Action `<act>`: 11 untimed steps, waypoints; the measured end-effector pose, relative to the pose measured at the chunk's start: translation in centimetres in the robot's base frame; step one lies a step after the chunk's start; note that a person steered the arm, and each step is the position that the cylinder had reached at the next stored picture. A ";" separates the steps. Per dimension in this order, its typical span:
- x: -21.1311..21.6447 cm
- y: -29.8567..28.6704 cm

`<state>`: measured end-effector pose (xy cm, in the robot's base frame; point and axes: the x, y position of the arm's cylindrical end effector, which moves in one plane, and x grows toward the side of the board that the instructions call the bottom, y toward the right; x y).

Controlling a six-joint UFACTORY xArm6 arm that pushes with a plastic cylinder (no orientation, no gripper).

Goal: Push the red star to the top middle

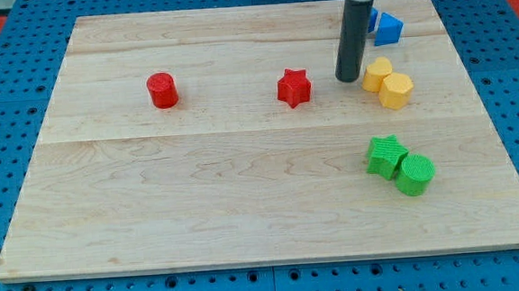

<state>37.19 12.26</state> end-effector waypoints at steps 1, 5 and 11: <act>0.4 -4.6; 5.0 -15.8; -12.7 -14.5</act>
